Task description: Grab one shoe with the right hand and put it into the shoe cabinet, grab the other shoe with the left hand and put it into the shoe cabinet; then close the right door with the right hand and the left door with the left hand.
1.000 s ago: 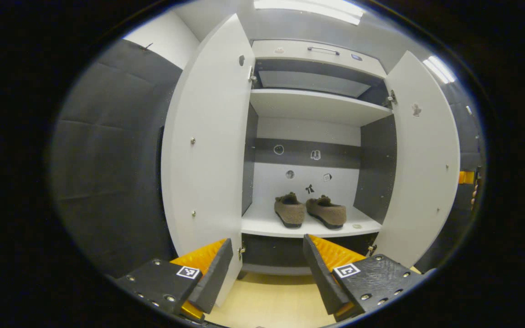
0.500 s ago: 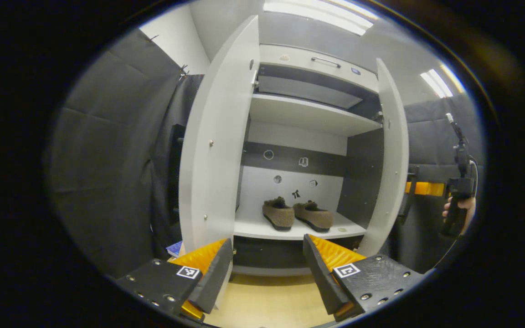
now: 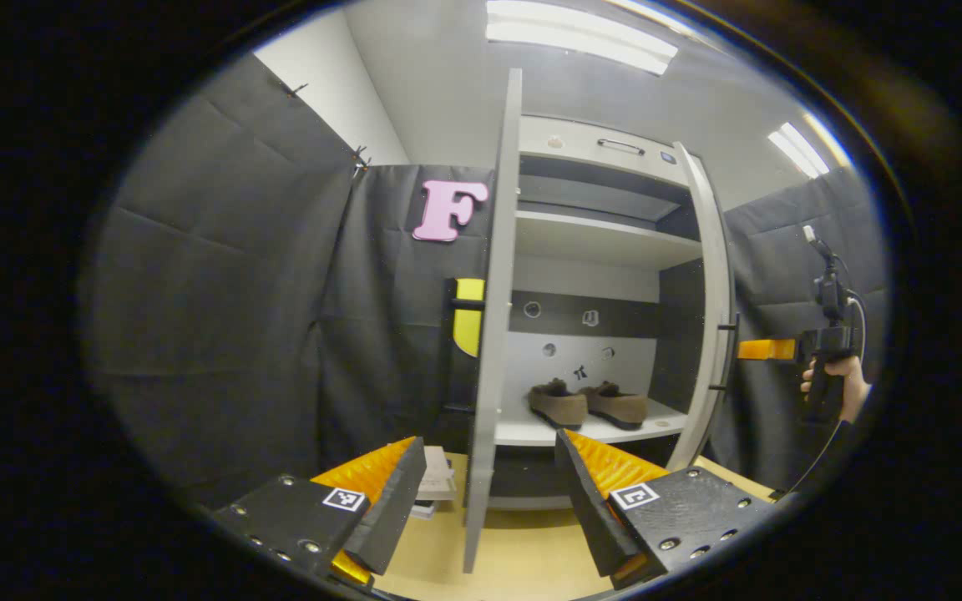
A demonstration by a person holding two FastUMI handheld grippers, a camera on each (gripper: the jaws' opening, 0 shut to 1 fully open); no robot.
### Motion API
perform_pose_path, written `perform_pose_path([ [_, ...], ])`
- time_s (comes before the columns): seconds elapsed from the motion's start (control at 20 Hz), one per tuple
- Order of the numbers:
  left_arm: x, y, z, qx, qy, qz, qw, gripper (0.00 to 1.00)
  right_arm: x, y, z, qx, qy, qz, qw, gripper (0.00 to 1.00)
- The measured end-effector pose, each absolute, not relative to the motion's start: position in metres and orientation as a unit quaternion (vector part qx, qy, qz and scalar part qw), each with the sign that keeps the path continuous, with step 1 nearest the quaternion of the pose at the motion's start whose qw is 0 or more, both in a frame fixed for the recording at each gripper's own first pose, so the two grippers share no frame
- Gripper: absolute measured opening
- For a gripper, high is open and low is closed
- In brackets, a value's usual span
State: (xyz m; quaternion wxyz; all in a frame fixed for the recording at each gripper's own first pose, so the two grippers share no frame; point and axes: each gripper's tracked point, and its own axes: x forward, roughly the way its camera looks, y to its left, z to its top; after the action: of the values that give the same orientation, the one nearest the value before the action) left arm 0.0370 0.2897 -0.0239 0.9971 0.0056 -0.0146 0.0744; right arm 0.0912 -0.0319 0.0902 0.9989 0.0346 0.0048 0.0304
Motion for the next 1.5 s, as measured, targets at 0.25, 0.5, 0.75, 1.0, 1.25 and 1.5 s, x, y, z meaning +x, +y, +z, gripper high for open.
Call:
perform_pose_path([
  [0.25, 0.055, 0.348, 0.007, 0.038, -0.014, 0.11, 0.993, 0.9, 0.085, -0.042, 0.085, 0.024, 0.01, 0.016, 1.0, 0.97],
  [0.5, 0.091, 0.39, 0.024, 0.027, -0.015, 0.108, 0.994, 0.97, 0.082, -0.046, 0.077, 0.024, 0.032, 0.003, 0.999, 0.97],
  [0.75, 0.123, 0.407, 0.022, -0.024, -0.023, 0.064, 0.997, 0.93, 0.08, -0.049, 0.066, 0.02, 0.056, -0.009, 0.998, 0.97],
  [1.0, 0.159, 0.386, 0.04, -0.007, -0.037, 0.017, 0.999, 0.97, 0.077, -0.046, 0.06, 0.044, 0.078, -0.015, 0.996, 0.97],
  [1.25, 0.155, 0.381, 0.04, -0.027, -0.046, 0.036, 0.998, 0.9, 0.077, -0.055, 0.055, 0.043, 0.08, -0.038, 0.995, 0.98],
  [1.5, 0.157, 0.343, 0.033, -0.062, -0.031, 0.025, 0.997, 0.89, 0.076, -0.063, 0.054, 0.051, 0.077, -0.044, 0.995, 0.97],
])
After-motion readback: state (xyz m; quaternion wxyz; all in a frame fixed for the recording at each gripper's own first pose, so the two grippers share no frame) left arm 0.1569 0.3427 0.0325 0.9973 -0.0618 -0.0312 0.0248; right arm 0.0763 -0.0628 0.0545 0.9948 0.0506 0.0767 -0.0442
